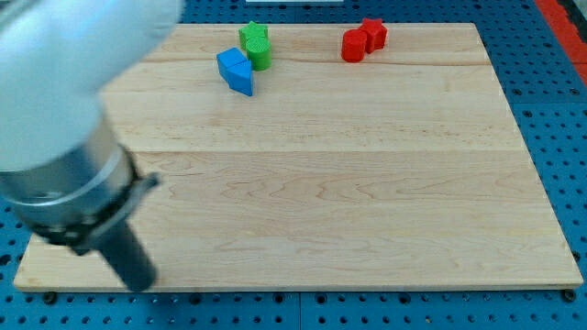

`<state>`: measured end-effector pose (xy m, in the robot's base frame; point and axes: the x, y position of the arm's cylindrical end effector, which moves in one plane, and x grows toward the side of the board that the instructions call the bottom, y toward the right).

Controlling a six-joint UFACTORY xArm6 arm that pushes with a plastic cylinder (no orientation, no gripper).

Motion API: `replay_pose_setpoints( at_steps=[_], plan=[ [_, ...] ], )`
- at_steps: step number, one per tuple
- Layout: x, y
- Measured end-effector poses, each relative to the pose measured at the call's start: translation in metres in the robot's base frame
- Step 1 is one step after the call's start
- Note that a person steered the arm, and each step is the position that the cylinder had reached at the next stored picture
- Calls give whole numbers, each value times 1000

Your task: Push the yellow blocks close to red blocks

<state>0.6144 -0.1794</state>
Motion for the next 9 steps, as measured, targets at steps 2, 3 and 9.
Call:
replay_pose_setpoints(
  at_steps=[2,3,9],
  plan=[
    [-14,-124],
    [-52,-124],
    [-162,95]
  ],
)
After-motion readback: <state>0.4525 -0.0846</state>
